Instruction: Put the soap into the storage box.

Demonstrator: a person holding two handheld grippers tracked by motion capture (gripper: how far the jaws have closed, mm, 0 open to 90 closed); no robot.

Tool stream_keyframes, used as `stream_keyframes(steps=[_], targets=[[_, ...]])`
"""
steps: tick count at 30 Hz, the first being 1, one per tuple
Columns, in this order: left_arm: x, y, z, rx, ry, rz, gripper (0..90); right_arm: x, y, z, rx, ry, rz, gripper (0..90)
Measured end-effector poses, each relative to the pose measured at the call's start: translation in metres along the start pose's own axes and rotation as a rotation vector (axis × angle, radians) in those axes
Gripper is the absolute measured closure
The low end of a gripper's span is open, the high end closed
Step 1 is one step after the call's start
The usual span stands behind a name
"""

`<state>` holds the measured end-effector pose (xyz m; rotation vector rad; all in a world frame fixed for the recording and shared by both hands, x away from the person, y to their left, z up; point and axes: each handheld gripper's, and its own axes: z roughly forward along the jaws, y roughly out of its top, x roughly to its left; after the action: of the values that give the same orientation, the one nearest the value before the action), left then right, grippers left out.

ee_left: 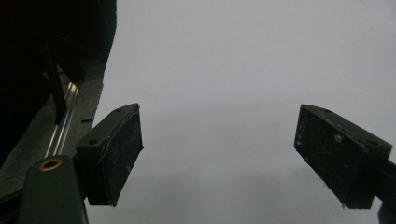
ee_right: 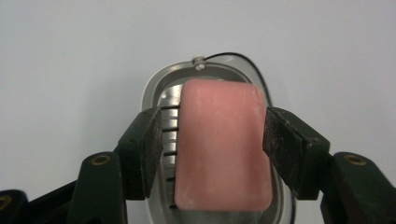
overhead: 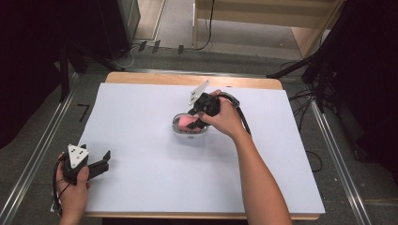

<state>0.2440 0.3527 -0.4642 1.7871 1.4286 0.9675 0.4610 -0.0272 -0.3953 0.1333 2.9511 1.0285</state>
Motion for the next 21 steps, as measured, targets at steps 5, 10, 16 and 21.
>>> stream_keyframes(steps=[5, 10, 16, 21], targets=[[0.000, 0.000, 0.000, 0.002, 0.000, 0.001, 16.1, 0.001, -0.009, -0.008, -0.021, -0.010, 0.031, 39.6], [0.000, 0.000, 0.000, 0.003, -0.001, 0.003, 16.0, 0.003, -0.019, -0.016, -0.037, -0.029, 0.051, 39.6], [-0.001, 0.000, 0.001, 0.005, 0.000, 0.005, 16.0, 0.008, -0.036, -0.024, -0.050, -0.044, 0.083, 38.0], [-0.001, 0.000, 0.001, 0.009, -0.002, 0.004, 16.0, 0.013, -0.054, -0.030, -0.055, -0.058, 0.116, 35.3]])
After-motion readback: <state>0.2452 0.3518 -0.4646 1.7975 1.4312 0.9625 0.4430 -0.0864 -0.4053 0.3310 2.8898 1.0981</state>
